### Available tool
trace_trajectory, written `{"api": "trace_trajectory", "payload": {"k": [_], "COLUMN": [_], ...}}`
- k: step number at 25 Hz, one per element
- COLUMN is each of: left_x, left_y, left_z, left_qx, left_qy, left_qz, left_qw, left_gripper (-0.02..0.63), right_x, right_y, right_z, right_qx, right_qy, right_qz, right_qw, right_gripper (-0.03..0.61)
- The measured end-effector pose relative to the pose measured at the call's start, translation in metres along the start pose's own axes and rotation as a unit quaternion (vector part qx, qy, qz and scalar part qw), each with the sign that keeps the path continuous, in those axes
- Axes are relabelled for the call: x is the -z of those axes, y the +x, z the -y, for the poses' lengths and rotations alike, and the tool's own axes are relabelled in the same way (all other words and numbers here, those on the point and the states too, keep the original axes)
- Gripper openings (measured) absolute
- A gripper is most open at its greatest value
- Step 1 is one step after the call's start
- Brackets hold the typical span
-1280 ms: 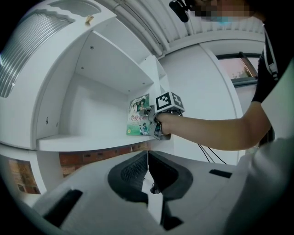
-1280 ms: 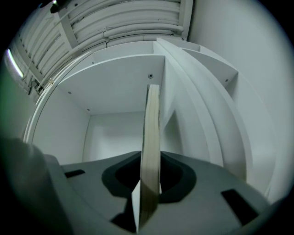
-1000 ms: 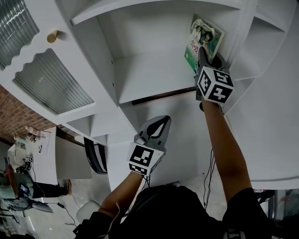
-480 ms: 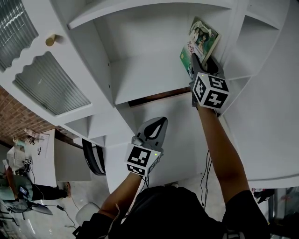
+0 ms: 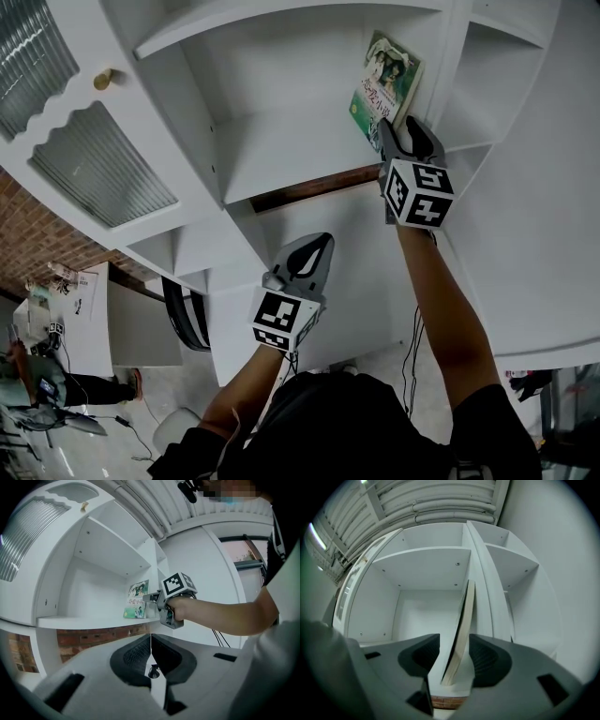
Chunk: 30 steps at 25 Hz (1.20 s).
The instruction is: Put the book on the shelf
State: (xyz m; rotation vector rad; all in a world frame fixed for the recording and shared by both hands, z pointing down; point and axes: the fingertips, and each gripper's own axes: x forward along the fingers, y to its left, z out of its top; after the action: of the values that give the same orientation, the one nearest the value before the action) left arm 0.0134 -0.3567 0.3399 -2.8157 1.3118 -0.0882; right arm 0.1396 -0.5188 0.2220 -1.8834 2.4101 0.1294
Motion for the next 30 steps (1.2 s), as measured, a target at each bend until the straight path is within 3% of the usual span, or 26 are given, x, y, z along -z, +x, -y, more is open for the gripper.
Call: {"api": "trace_trajectory", "payload": {"k": [7, 11, 14, 30], "left_x": [-0.004, -0.003, -0.005, -0.001], "left_y": [-0.008, -0.014, -0.019, -0.034], "left_z": [0.011, 0.015, 0.021, 0.043], "left_qx": [-0.001, -0.005, 0.001, 0.006], "left_qy": [-0.002, -0.003, -0.004, -0.006], "left_qz": [0.009, 0.009, 0.017, 0.015], "left_qw": [1.0, 0.9999, 0.9998, 0.9999], "left_gripper": [0.02, 0.02, 0.02, 0.02], "right_x": [-0.002, -0.001, 0.005, 0.057], "right_y": [-0.02, -0.035, -0.05, -0.121], "right_z": [0.0, -0.009, -0.021, -0.044], "right_qx": [-0.022, -0.041, -0.06, -0.113], "right_qy": [0.015, 0.002, -0.018, -0.002], "right_qz": [0.0, 0.002, 0.001, -0.023], "right_qw": [1.0, 0.999, 0.998, 0.993], "right_gripper": [0.165, 0.071, 0.053, 0.041]}}
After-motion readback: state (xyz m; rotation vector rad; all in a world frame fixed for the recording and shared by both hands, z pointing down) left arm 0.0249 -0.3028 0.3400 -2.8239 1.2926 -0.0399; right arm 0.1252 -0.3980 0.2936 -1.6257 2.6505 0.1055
